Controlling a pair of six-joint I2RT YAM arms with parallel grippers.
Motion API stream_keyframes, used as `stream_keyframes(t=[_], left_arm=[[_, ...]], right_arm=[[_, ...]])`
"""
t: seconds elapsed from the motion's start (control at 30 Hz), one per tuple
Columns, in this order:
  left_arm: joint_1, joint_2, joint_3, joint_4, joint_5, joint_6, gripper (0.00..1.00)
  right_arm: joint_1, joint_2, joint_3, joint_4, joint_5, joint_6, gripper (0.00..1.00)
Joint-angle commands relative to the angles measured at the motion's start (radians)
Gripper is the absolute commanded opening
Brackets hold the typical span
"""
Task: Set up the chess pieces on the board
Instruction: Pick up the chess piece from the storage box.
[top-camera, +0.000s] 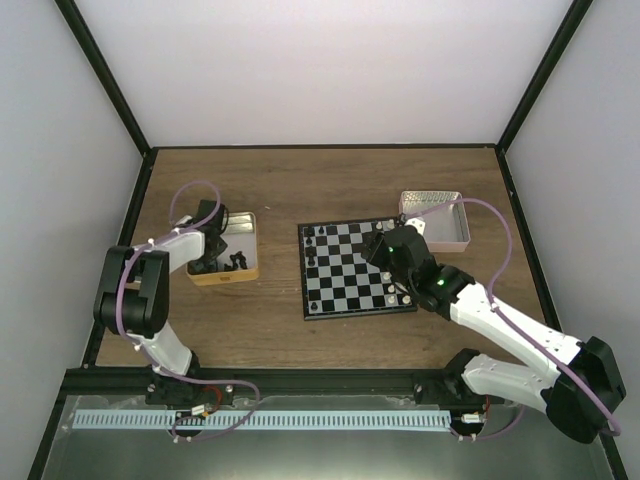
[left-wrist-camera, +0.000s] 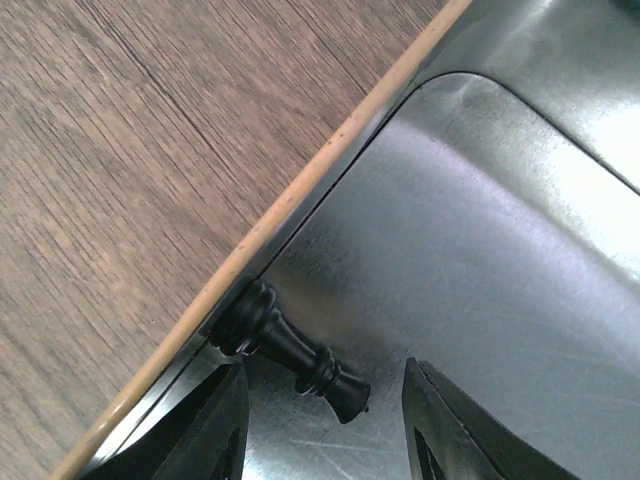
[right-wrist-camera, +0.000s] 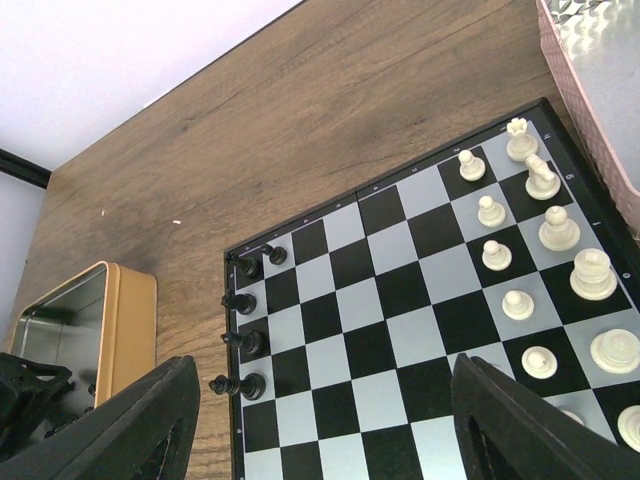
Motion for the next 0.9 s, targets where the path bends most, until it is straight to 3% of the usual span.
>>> stream_keyframes(t=[0.0, 0.17, 0.43, 0.67, 0.87], left_arm=[[0.01, 0.035, 0.02, 0.051, -0.052, -0.032, 0.45], [0.01, 0.069, 0.037, 0.065, -0.076, -0.042, 0.44], [0.01, 0.081, 0.033, 0.085, -0.086, -0.052, 0.18], [0.01, 0.005, 0.013, 0.078, -0.008, -0.019, 0.14], [0.01, -0.078, -0.001, 0.067, 0.14, 0.015, 0.12]], right_arm=[[-0.007, -0.012, 0.005, 0.011, 0.006, -0.006, 0.7], [-0.006, -0.005, 0.009, 0.012, 0.003, -0.009, 0.7], [-0.007, -0.009, 0.01, 0.007, 0.005, -0.007, 0.7], [-0.007, -0.011, 0.007, 0.008, 0.004, -0.001, 0.7], [-0.007, -0.012, 0.006, 0.015, -0.002, 0.0, 0.69]])
